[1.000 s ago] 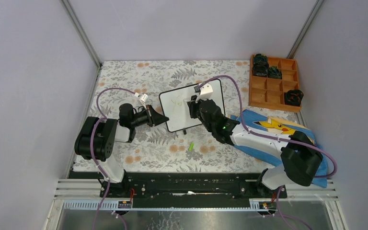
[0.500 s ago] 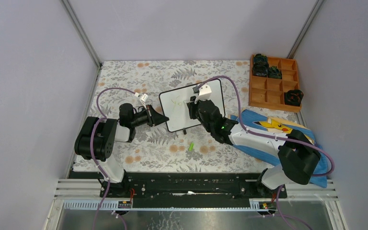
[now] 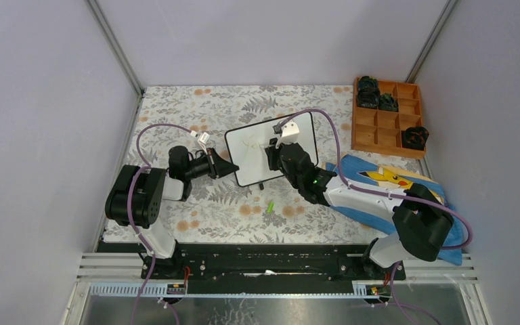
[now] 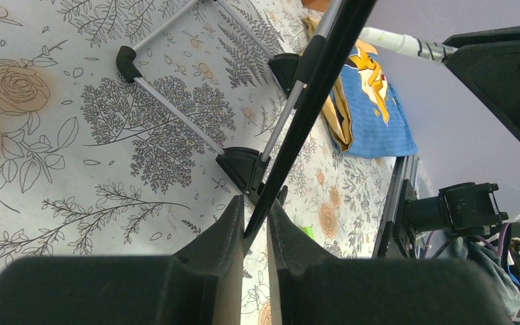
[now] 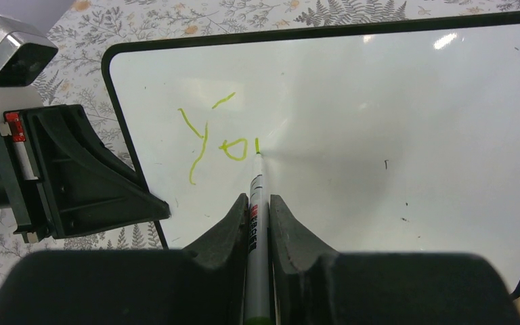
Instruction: Write a sentence on the whiteboard
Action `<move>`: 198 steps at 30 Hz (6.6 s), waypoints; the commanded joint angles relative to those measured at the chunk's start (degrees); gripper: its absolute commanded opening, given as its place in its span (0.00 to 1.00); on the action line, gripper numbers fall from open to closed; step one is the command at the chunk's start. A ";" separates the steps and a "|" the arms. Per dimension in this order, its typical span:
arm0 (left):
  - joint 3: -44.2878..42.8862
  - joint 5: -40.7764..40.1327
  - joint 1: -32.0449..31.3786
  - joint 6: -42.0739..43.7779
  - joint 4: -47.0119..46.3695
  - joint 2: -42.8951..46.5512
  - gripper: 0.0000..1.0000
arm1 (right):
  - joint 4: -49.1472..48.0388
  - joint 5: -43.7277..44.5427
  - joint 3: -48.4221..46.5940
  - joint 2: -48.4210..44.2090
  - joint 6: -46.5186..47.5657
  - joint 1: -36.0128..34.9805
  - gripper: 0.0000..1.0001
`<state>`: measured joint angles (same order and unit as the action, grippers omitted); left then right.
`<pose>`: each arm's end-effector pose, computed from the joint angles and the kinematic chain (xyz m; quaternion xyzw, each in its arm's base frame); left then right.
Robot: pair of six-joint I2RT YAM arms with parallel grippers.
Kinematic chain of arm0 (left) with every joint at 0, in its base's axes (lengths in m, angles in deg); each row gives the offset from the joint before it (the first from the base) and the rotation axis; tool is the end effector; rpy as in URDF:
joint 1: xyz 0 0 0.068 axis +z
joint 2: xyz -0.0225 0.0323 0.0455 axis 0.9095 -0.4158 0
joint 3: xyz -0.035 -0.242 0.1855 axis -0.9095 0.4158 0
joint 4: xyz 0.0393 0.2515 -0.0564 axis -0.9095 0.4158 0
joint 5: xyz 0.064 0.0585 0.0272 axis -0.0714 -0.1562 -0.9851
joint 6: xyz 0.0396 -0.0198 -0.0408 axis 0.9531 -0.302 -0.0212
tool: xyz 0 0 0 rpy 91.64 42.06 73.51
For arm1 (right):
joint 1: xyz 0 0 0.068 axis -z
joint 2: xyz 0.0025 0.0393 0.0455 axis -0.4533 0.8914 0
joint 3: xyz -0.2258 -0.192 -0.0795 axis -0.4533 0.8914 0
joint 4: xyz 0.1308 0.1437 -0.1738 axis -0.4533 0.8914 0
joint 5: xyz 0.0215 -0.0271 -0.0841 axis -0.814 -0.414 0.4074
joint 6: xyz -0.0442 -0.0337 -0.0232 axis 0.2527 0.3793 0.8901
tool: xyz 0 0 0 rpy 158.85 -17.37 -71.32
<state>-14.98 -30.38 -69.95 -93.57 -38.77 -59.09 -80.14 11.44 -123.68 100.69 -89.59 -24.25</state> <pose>0.2892 -0.0583 0.1725 0.0665 0.7586 -0.5179 0.3899 0.2293 0.2559 0.3009 -0.1138 0.7572 0.1977 0.6121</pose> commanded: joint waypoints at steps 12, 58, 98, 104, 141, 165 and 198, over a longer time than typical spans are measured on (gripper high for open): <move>-0.68 -2.08 -0.76 1.58 3.86 0.31 0.00 | 1.61 4.08 1.61 -2.38 -0.05 0.33 0.00; -1.12 -2.61 -1.42 3.23 6.23 0.62 0.00 | 0.83 5.49 -4.77 -0.55 3.07 1.40 0.00; -3.40 -5.07 -1.51 6.66 14.34 1.19 0.00 | -6.65 -0.37 3.22 -8.10 -4.83 7.36 0.00; -3.40 -5.16 -1.55 6.74 14.38 1.29 0.00 | -7.58 1.63 2.35 -6.83 -4.43 7.35 0.00; -3.40 -5.47 -1.63 7.11 14.82 1.45 0.00 | -1.73 -4.61 -0.84 -2.07 -3.60 7.34 0.00; -3.49 -5.77 -2.08 7.56 15.34 1.82 0.00 | 4.59 0.91 1.81 -5.11 -2.99 7.34 0.00; -3.89 -6.43 -2.43 8.68 17.08 1.93 0.00 | -0.85 2.57 1.28 -6.92 -3.24 7.96 0.00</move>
<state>-18.63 -32.45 -72.20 -86.86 -26.75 -56.64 -77.65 13.10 -120.24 93.23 -92.52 -16.77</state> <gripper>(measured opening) 0.192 0.186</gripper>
